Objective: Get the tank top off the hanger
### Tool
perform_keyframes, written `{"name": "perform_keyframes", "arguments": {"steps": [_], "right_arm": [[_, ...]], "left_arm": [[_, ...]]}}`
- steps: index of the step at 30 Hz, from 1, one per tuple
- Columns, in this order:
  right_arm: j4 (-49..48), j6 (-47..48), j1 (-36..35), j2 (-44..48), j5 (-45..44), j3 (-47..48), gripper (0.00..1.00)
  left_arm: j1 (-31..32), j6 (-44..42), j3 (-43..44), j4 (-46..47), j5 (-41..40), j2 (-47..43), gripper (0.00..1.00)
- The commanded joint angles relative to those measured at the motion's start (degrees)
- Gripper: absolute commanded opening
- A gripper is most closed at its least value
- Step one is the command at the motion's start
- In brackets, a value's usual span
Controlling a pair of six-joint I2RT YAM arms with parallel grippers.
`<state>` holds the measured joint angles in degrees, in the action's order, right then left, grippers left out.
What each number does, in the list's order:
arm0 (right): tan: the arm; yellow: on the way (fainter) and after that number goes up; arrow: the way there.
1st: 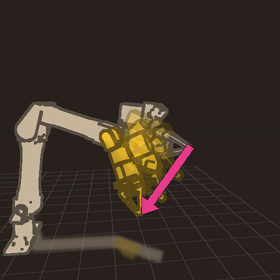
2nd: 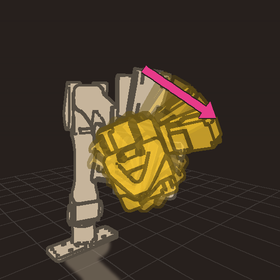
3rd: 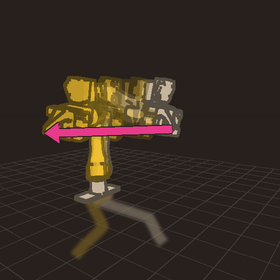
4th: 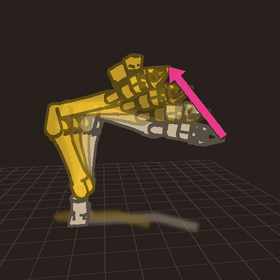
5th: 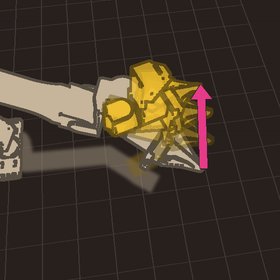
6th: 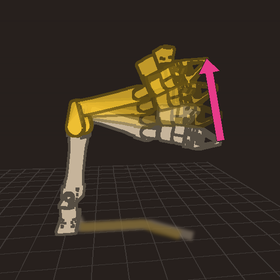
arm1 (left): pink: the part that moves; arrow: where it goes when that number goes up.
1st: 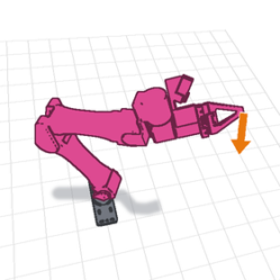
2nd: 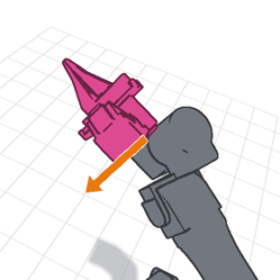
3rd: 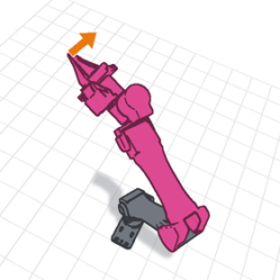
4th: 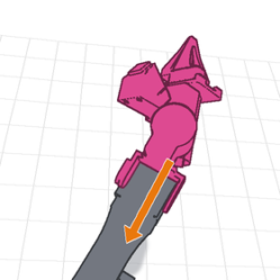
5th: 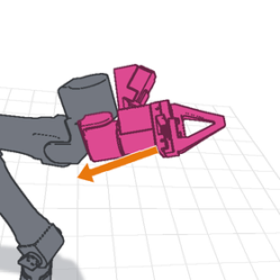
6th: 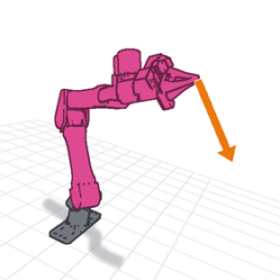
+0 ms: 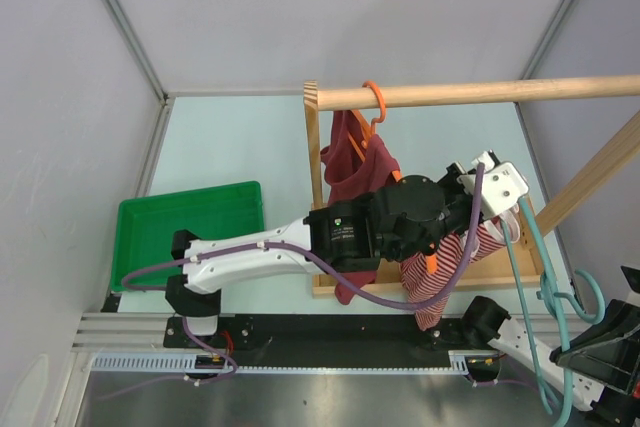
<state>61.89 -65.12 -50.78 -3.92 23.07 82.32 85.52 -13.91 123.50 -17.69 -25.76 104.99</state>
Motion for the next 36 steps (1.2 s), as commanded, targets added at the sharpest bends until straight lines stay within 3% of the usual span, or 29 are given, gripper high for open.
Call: {"name": "perform_keyframes", "arguments": {"steps": [1, 5, 9, 13, 16, 20, 26, 31, 36], "right_arm": [[-3.96, 2.28, 0.86, 1.37, 9.17, -0.49, 0.0], [-7.57, 2.8, 2.44, 0.32, 12.61, -1.29, 0.0], [-6.87, 4.56, 1.66, -1.0, 9.2, -1.03, 0.0], [-5.82, 2.38, -1.42, 0.49, -5.79, -1.2, 0.0], [-6.86, 1.14, -1.95, 1.02, -12.07, -4.27, 0.0], [-13.8, 7.09, -1.51, -0.03, -10.85, -10.16, 0.0], [-10.3, 21.25, -0.72, 1.28, -11.03, -14.29, 0.0], [-17.57, 23.2, 0.24, 1.46, -6.64, -18.69, 0.0], [-20.05, 22.85, -0.37, 0.15, -7.87, -18.25, 0.0]], "left_arm": [[-2.72, 0.03, 3.4, 4.33, -6.58, -0.93, 0.0], [-2.72, 0.29, 4.21, 2.85, -6.33, 0.04, 0.0], [-2.72, 1.43, 0.7, 2.84, 2.44, -2.5, 0.0], [-2.81, 2.75, -2.48, 3.02, 4.84, -4.62, 0.0], [-3.25, 3.97, -1.86, 2.05, 3.97, -4.44, 0.0], [-4.3, 5.03, -1.51, 1.52, 3.08, -4.18, 0.0], [-5.62, 4.95, -0.11, -0.15, 3.26, -4.27, 0.0], [-6.85, 4.86, -0.02, -1.2, 4.92, -4.62, 0.01], [-7.55, 4.33, -0.46, -1.64, 7.83, -4.62, 0.18]]}}
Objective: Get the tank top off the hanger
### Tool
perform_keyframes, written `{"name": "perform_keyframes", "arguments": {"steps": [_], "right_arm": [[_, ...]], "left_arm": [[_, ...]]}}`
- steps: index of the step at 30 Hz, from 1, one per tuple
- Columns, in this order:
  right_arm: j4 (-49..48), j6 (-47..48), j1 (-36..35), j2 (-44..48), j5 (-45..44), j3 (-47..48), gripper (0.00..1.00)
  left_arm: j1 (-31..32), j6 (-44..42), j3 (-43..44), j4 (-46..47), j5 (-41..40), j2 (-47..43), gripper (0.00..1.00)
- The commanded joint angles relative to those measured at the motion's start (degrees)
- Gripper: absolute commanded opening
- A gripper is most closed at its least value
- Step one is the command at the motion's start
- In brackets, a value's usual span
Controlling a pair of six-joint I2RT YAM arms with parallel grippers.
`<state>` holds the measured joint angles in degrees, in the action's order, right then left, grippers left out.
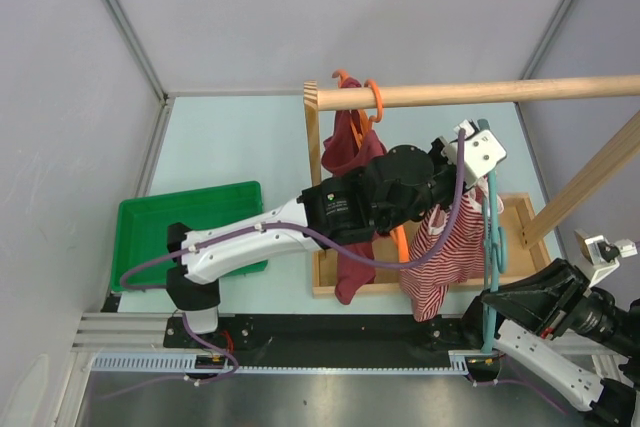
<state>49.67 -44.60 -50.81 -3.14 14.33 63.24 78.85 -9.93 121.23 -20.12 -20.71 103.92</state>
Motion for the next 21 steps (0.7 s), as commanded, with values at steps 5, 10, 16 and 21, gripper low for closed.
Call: {"name": "perform_keyframes", "arguments": {"steps": [5, 10, 16, 21], "right_arm": [[-10.29, 0.31, -1.66, -0.91, 1.4, 0.13, 0.0], [-8.81, -1.98, -2.28, 0.32, 0.79, 0.74, 0.0], [-5.55, -1.81, -4.12, 1.11, -1.67, 1.18, 0.0], [-5.11, -1.37, -4.83, 1.03, -2.9, 0.3, 0.0]], "left_arm": [[-2.21, 0.53, 1.99, 0.17, 4.01, -3.28, 0.28], [-2.82, 0.53, 1.82, -0.27, 5.06, -3.72, 0.38], [-3.53, 0.09, 0.15, -0.1, 6.65, -5.13, 0.6], [-3.79, 0.0, -1.52, -0.27, 7.61, -6.97, 0.61]]}}
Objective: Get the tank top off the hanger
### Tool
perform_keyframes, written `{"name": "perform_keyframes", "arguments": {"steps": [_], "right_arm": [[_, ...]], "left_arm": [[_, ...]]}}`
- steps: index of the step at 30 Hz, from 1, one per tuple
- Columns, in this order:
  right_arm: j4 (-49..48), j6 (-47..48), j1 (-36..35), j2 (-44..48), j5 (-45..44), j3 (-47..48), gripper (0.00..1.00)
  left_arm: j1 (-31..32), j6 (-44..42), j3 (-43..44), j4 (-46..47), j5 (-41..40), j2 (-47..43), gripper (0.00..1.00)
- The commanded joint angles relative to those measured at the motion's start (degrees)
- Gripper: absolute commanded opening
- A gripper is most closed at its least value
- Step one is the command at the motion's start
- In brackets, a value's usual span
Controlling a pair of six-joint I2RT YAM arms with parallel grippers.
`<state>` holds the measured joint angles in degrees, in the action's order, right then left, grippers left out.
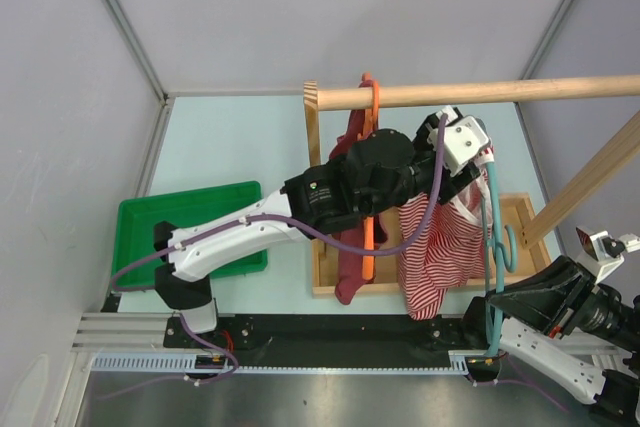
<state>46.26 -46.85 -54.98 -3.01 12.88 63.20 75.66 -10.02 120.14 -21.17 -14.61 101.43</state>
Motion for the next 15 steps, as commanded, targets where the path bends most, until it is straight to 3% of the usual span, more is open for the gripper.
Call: {"name": "perform_keyframes", "arguments": {"steps": [1, 2, 3, 8, 15], "right_arm": [[-1.87, 0.88, -0.74, 0.81, -1.55, 0.17, 0.0], [-2.05, 0.97, -0.83, 0.9, -1.55, 0.08, 0.0], [-2.49, 0.97, -0.92, 0.9, -1.63, 0.08, 0.0], [-2.75, 0.88, -1.88, 0.81, -2.51, 0.96, 0.0], [-3.19, -0.17, -2.24, 0.9, -1.64, -0.09, 0.0]], "left_arm": [[-0.6, 0.18, -0.6, 0.69, 1.43, -4.57, 0.59], [-0.6, 0.09, -0.61, 0.6, 1.34, -4.66, 0.51], [-0.51, 0.0, -0.61, 0.52, 1.34, -4.66, 0.5], [-0.6, 0.35, -0.78, 0.42, 2.22, -4.66, 0.52], [-0.6, 0.7, 1.77, 1.04, 1.08, -2.11, 0.46]]}}
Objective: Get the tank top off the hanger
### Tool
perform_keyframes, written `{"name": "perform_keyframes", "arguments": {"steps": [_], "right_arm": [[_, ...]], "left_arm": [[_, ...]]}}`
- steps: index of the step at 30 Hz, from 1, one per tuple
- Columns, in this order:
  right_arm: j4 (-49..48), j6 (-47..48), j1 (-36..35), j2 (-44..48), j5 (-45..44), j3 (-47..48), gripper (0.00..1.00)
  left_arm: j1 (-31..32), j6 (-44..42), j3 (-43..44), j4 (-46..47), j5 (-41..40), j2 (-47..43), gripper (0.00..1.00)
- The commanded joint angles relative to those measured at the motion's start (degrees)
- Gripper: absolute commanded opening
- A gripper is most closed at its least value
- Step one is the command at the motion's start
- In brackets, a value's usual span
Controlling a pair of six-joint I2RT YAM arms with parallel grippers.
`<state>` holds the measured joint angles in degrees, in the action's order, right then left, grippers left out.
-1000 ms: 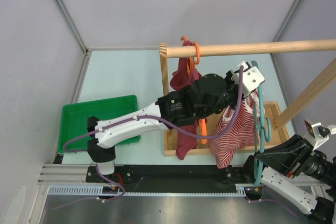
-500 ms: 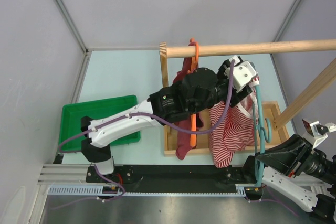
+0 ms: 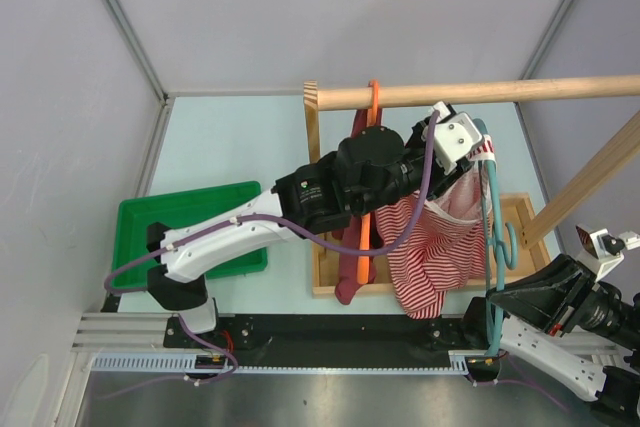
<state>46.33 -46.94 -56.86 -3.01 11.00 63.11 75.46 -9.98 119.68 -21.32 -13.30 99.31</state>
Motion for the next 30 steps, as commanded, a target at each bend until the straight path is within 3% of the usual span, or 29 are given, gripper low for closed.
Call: {"name": "perform_keyframes", "arguments": {"steps": [1, 9, 15, 23, 30], "right_arm": [[-3.35, -0.17, -0.36, 0.9, 0.68, -0.09, 0.0], [-4.4, -0.44, -0.27, 0.81, 2.44, -0.44, 0.0], [-0.98, -0.08, -0.27, 0.9, 3.76, -0.27, 0.0], [3.59, 2.02, -0.27, 0.9, 5.95, 1.14, 0.0], [4.65, 6.33, 0.52, 0.98, 9.11, 0.17, 0.0]], "left_arm": [[-0.4, 0.66, 2.75, 1.02, -0.67, 0.27, 0.44], [-0.67, 0.49, 6.44, 0.49, -3.22, 4.39, 0.34], [-0.84, -0.22, 11.19, 0.49, -11.03, 7.48, 0.0], [-0.84, -1.98, 11.63, 6.29, -19.65, 7.92, 0.0], [-1.1, -2.32, 14.0, 5.5, -23.26, 10.73, 0.0]]}}
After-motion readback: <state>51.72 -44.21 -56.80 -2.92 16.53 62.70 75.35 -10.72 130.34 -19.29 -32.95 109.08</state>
